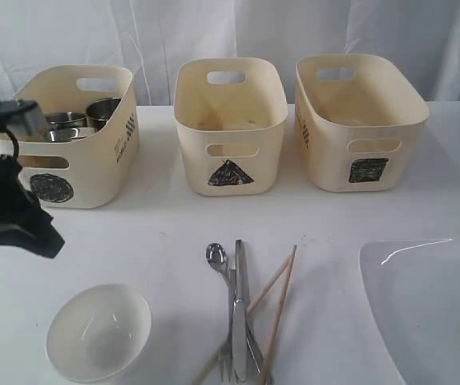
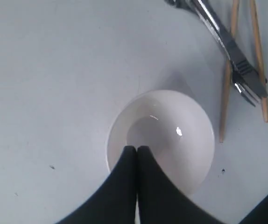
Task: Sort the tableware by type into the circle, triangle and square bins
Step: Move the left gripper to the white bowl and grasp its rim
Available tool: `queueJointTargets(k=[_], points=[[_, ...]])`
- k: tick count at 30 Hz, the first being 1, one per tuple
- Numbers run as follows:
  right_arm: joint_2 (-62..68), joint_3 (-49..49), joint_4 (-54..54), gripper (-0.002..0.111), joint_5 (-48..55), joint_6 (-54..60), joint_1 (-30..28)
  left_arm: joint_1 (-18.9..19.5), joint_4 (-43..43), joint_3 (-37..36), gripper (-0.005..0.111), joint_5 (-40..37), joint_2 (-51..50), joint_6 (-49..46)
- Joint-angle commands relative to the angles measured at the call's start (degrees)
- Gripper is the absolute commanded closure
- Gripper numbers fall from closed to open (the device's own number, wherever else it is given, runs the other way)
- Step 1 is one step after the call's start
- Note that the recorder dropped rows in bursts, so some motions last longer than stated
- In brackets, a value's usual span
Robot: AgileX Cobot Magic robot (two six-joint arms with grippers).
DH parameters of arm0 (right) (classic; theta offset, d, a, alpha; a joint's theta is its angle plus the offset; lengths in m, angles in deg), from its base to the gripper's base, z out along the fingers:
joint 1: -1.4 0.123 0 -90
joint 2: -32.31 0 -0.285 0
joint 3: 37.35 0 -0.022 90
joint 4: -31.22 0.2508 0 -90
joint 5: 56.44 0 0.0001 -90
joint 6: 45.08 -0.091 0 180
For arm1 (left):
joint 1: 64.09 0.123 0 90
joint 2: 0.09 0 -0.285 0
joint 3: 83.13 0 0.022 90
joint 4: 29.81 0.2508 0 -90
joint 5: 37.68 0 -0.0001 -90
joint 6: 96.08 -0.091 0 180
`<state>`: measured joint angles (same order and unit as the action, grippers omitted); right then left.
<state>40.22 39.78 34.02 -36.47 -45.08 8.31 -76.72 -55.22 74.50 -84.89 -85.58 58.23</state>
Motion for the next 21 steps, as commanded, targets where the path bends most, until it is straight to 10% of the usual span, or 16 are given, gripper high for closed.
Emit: queueJointTargets(k=[1, 8, 21], points=[[-0.11, 0.09, 0.11, 0.108, -0.29, -0.35, 0.02, -0.10, -0.51, -5.48, 0.098, 3.04, 0.29, -0.01], [-0.11, 0.09, 0.11, 0.108, -0.29, -0.35, 0.02, -0.10, -1.79, -11.19, 0.056, 7.58, 0.29, -0.01], [-0.11, 0.09, 0.11, 0.108, -0.29, -0.35, 0.02, -0.10, -11.00, -19.54, 0.056, 25.69, 0.29, -1.33]])
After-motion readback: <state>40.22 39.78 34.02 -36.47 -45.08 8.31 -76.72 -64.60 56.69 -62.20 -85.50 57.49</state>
